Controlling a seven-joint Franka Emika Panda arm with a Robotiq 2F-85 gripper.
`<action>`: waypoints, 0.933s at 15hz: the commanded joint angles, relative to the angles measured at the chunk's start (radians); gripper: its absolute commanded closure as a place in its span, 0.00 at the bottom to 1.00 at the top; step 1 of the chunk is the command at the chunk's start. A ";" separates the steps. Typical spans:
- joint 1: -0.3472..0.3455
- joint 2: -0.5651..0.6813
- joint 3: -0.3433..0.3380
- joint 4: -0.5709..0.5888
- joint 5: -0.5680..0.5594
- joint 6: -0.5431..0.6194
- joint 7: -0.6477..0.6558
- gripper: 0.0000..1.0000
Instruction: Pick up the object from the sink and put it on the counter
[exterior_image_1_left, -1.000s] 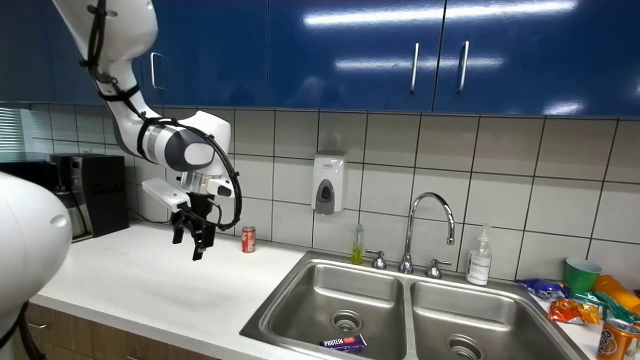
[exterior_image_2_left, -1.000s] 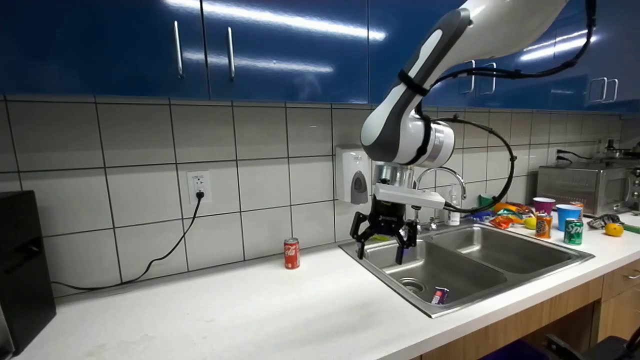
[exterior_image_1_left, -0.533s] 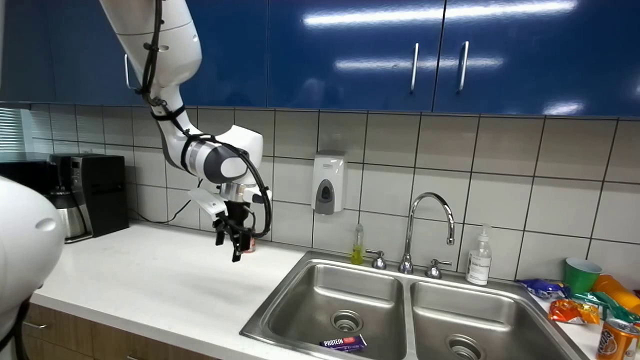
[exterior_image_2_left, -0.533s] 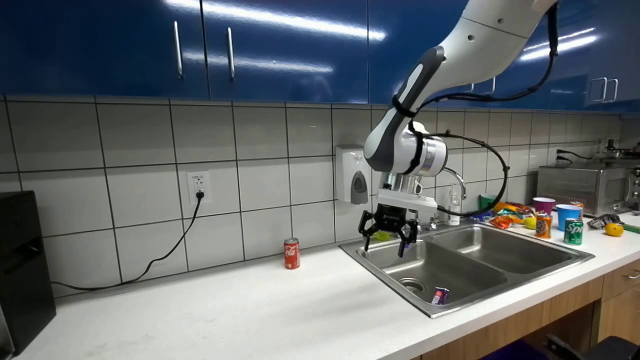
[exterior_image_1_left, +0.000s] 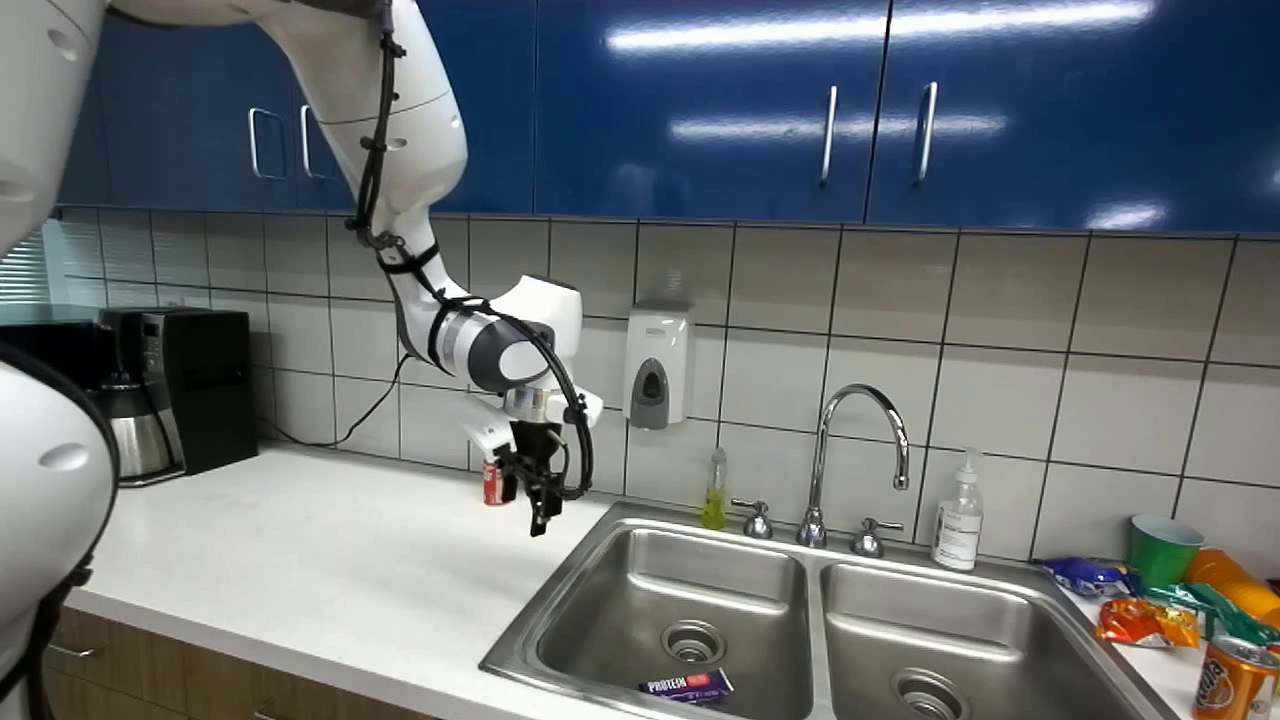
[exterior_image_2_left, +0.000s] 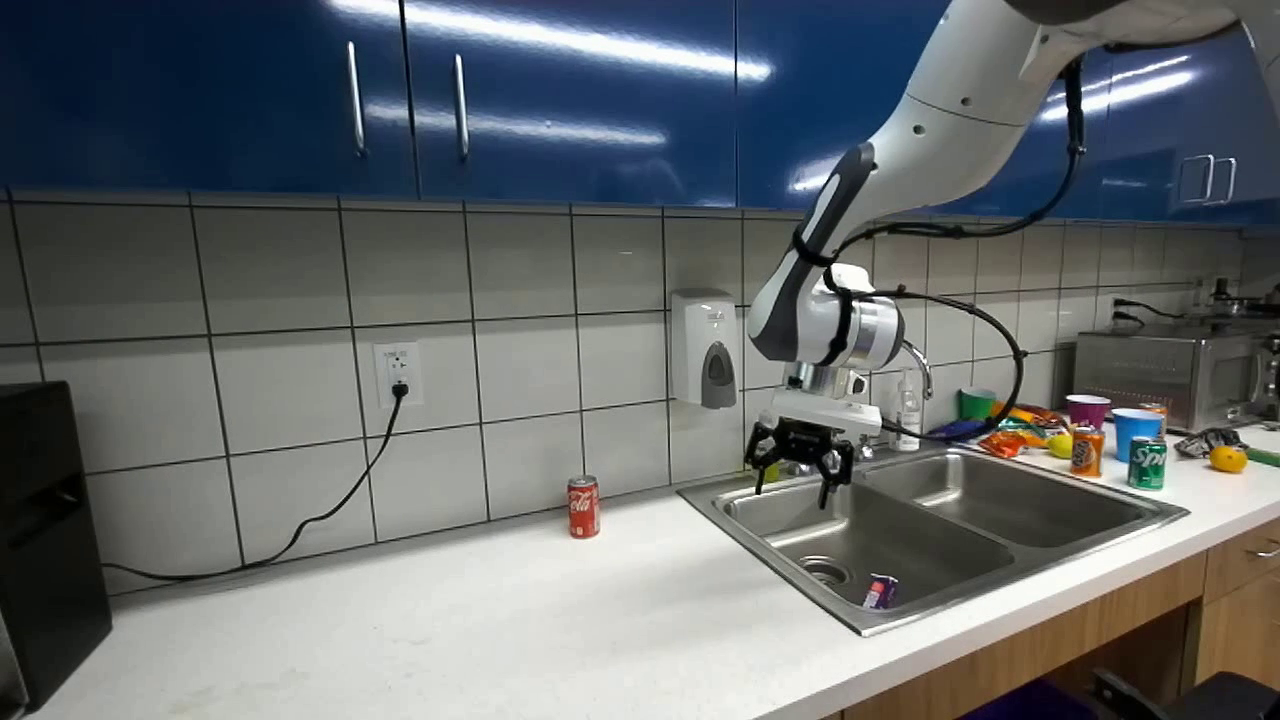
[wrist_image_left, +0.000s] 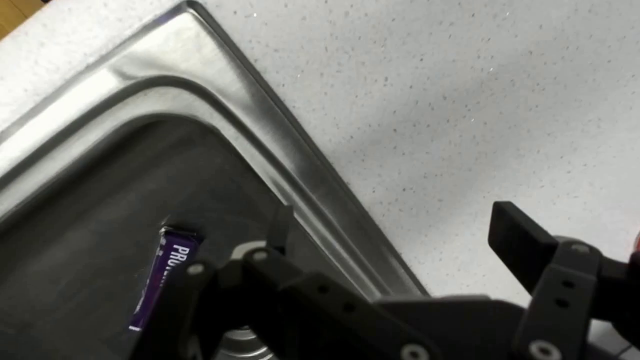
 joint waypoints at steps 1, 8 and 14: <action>-0.027 0.056 -0.006 0.048 -0.011 0.027 0.049 0.00; -0.025 0.098 -0.019 0.075 -0.007 0.055 0.136 0.00; -0.033 0.091 -0.008 0.058 -0.010 0.050 0.113 0.00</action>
